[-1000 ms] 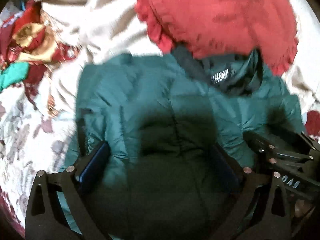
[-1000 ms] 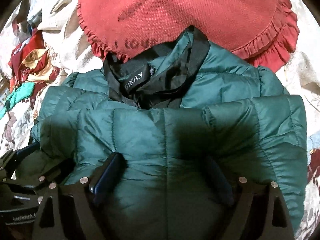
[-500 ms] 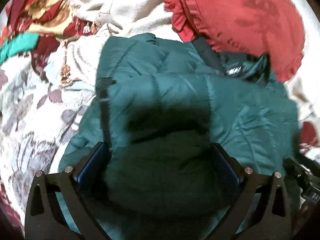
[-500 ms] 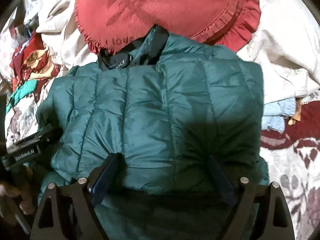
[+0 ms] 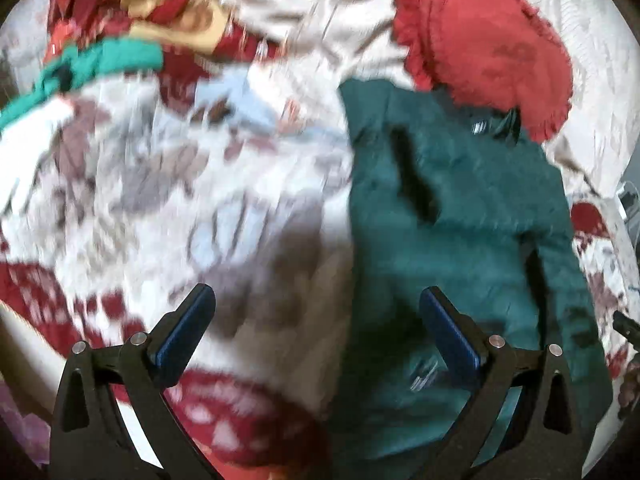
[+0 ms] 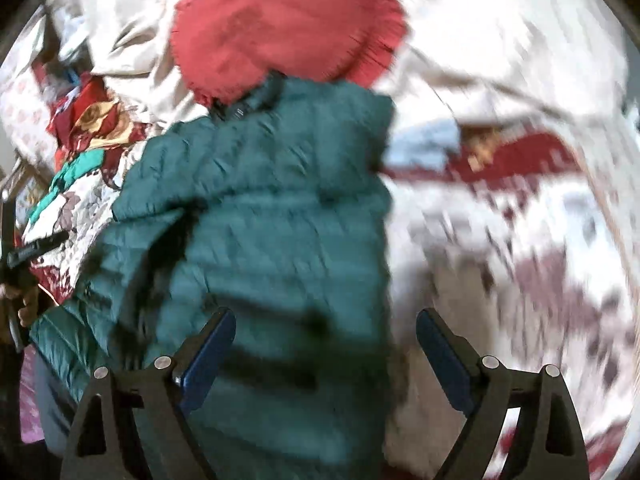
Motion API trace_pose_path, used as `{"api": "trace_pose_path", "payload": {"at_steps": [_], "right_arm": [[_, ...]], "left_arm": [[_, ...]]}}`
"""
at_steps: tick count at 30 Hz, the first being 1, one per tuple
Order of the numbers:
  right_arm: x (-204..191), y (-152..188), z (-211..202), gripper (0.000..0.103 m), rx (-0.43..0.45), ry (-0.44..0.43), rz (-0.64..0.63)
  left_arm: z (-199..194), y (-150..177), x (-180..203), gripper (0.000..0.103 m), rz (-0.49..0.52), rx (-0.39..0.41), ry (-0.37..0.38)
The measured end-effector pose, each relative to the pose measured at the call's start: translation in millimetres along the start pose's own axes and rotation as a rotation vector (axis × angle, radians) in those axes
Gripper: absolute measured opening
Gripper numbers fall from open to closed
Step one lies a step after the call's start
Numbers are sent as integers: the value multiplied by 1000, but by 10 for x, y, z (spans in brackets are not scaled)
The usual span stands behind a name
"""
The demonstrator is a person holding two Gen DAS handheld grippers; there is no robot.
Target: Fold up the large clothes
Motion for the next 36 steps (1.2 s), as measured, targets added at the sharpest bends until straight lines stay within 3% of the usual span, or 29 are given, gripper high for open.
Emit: {"api": "trace_pose_path", "payload": {"at_steps": [2, 4, 6, 8, 11, 16, 23, 27, 28, 32, 34, 36], "right_arm": [[119, 237, 92, 90, -42, -53, 49], [121, 416, 218, 90, -109, -122, 68], [96, 559, 372, 91, -177, -149, 60], [141, 682, 558, 100, -221, -165, 92], [218, 714, 574, 103, -148, -235, 160], [191, 791, 552, 103, -69, -247, 131], [187, 860, 486, 103, -40, -257, 140], [204, 901, 425, 103, -37, -226, 157], [202, 931, 386, 102, -33, -240, 166], [8, 1003, 153, 100, 10, -464, 108], [-7, 1027, 138, 100, 11, -516, 98], [30, 1035, 212, 94, -9, -580, 129]], "left_arm": [[164, 158, -4, 102, 20, -77, 77], [313, 295, 46, 102, 51, -131, 107], [435, 377, 113, 103, 113, -142, 48], [511, 408, 154, 103, 163, -128, -18], [526, 427, 158, 103, 158, -117, -19], [516, 498, 113, 103, 144, -75, 3], [445, 558, 74, 103, 139, -21, -22], [367, 657, 41, 103, 104, -23, 59], [321, 693, 13, 103, 87, -31, 111], [194, 789, 32, 102, 42, -72, 280], [141, 859, 167, 102, 64, -112, 384], [145, 933, 323, 102, 88, -158, 426]]}}
Point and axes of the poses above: each gripper's, at about its wrist camera, not at the fingertips, and z roughly the way its jaws point, x to its right, y to its underside, the point moved 7 cm from there along z, roughly the way its jaws point, and after that the axes turned 13 degrees about -x, right-handed, at the moved point
